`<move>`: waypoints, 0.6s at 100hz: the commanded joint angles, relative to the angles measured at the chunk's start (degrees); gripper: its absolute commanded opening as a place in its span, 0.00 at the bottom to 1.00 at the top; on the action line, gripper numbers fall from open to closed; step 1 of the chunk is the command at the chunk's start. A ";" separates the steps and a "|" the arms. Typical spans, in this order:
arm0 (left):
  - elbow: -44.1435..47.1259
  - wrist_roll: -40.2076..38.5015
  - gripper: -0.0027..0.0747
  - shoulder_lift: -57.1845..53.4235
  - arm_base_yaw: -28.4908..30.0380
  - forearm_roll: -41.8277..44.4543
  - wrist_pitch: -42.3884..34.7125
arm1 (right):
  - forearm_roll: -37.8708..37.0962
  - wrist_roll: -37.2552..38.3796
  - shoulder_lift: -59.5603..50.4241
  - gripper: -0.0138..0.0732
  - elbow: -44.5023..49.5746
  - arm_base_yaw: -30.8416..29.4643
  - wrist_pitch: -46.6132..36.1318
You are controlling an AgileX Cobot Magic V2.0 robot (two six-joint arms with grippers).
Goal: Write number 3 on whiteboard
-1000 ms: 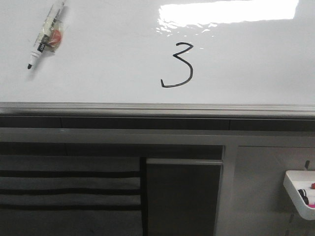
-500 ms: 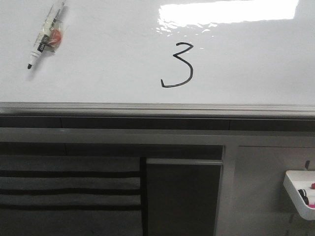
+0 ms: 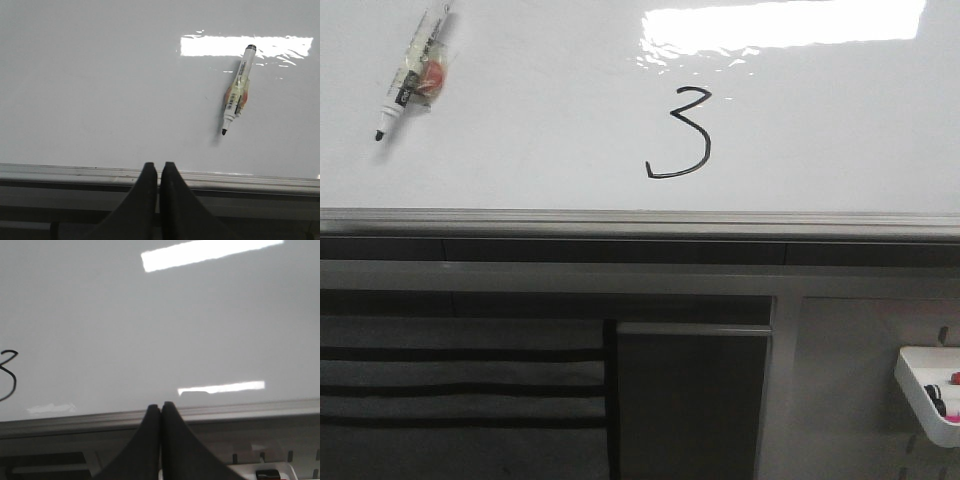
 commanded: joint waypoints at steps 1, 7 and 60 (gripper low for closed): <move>0.13 -0.60 0.01 -1.74 0.06 -0.03 -4.60 | 0.72 0.00 -1.00 0.07 3.22 -0.60 -11.60; 0.13 -0.60 0.01 -1.74 0.06 -0.03 -4.60 | 0.81 0.00 -1.23 0.07 4.57 -0.69 -11.43; 0.13 -0.60 0.01 -1.74 0.06 -0.03 -4.60 | 0.81 0.00 -1.23 0.07 4.72 -0.69 -10.03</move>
